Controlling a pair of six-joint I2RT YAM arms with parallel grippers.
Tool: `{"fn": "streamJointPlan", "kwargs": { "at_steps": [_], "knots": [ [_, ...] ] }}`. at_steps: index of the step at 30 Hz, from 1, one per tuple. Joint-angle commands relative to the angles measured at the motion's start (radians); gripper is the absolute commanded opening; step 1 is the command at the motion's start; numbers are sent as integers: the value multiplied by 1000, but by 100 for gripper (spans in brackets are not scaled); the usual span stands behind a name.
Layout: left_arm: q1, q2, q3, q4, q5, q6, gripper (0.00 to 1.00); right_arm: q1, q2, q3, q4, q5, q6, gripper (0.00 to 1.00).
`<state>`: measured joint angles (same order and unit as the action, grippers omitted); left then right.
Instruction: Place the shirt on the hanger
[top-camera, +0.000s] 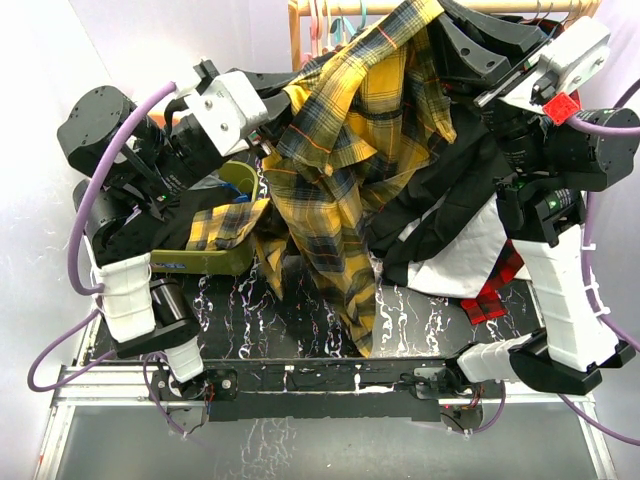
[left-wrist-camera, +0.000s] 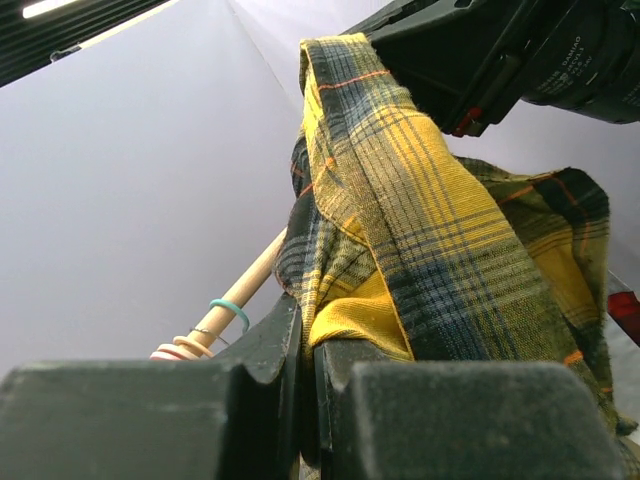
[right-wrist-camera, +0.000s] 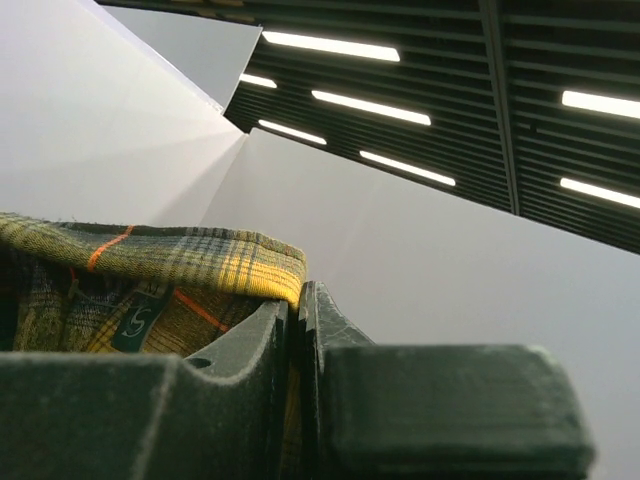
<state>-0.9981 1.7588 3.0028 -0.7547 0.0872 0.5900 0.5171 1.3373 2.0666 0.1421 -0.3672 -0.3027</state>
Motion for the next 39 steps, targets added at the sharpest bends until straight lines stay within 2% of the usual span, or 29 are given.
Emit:
{"fn": "streamJointPlan", "kwargs": {
  "at_steps": [1,3,4,7,9,11,14,16,19,22,26,33,34,35,36,37,39],
  "knots": [
    [2,-67,15,14,-27,-5,0,-26,-63,-2,25,198,27,8],
    [15,-104,-118,-42,-117,10,0,-26,-147,-197,16,265,48,8],
    [44,-129,-244,-55,-146,8,0,-26,-197,-330,16,277,59,8],
    [188,-259,-792,-20,-111,-44,0,-26,-303,-689,-12,310,161,8],
    [277,-342,-1098,38,-46,-101,0,-27,-345,-886,-71,315,270,8],
    [321,-445,-1361,127,1,-115,0,-26,-390,-1099,-95,310,394,8],
    [381,-531,-1640,217,47,-128,0,-26,-407,-1297,-113,259,503,8],
    [403,-549,-1747,247,89,-157,0,-26,-388,-1365,-119,216,518,8],
    [429,-506,-1802,262,161,-205,0,-28,-307,-1394,-129,197,511,8],
    [437,-426,-1785,291,167,-205,0,-31,-221,-1382,-119,187,497,8],
    [460,-304,-1722,337,142,-219,0,-63,-158,-1375,-12,200,507,8],
    [492,-136,-1578,368,37,-297,0,-171,-51,-1306,132,36,530,8],
    [501,-115,-1550,345,39,-315,3,-179,-33,-1292,137,9,540,12],
    [508,-98,-1519,312,54,-330,12,-187,-19,-1279,144,-14,552,24],
    [514,-85,-1490,274,71,-343,27,-191,-7,-1269,152,-30,569,38],
    [516,-87,-1466,233,87,-353,49,-193,-5,-1265,156,-35,585,47],
    [516,-113,-1431,162,104,-368,89,-193,-28,-1270,167,-13,610,53]
  ]
}}
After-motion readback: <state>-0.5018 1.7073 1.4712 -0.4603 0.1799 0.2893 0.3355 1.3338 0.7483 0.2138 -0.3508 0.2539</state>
